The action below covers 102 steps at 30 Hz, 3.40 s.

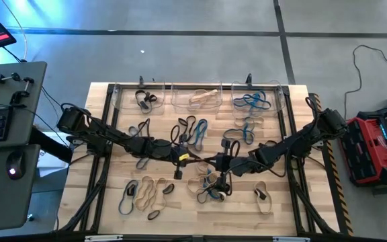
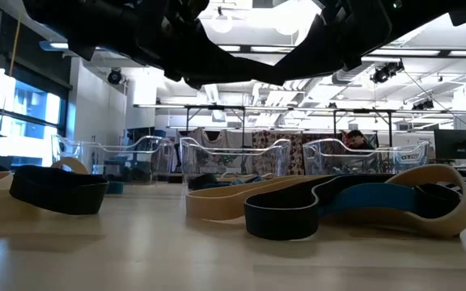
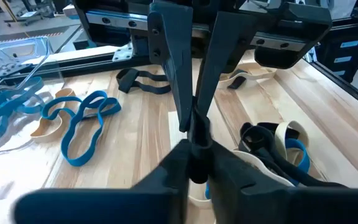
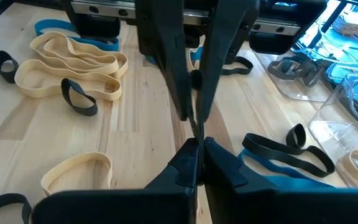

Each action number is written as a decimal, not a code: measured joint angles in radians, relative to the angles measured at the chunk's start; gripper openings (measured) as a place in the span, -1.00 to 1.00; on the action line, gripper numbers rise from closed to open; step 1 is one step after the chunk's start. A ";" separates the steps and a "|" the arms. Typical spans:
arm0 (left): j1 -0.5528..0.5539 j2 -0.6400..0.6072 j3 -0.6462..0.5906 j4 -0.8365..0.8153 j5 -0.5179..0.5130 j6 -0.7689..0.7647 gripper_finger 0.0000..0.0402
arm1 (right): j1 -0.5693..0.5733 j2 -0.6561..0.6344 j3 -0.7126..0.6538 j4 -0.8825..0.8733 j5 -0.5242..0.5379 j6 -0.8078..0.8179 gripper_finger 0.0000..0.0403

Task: Sort rubber bands into baskets
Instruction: Put the black rubber band into the left transparent bin, then put the brown rubber band into the middle transparent bin

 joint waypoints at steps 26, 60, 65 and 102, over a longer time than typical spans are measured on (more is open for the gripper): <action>0.387 -0.612 0.000 -0.953 -0.501 -0.130 -1.00 | 0.005 0.000 0.000 -0.001 0.140 0.003 -0.22; 1.025 -0.275 0.000 -0.950 -0.074 -0.047 -0.67 | -0.026 0.000 0.000 -0.001 0.131 0.000 -0.22; 1.025 -0.265 0.000 -0.942 -0.074 -0.037 -0.52 | -0.029 0.000 0.000 -0.002 0.122 0.004 -0.22; 0.453 -0.792 0.000 -1.215 0.366 -0.033 -0.20 | -0.029 0.000 0.000 -0.002 0.120 0.007 -0.22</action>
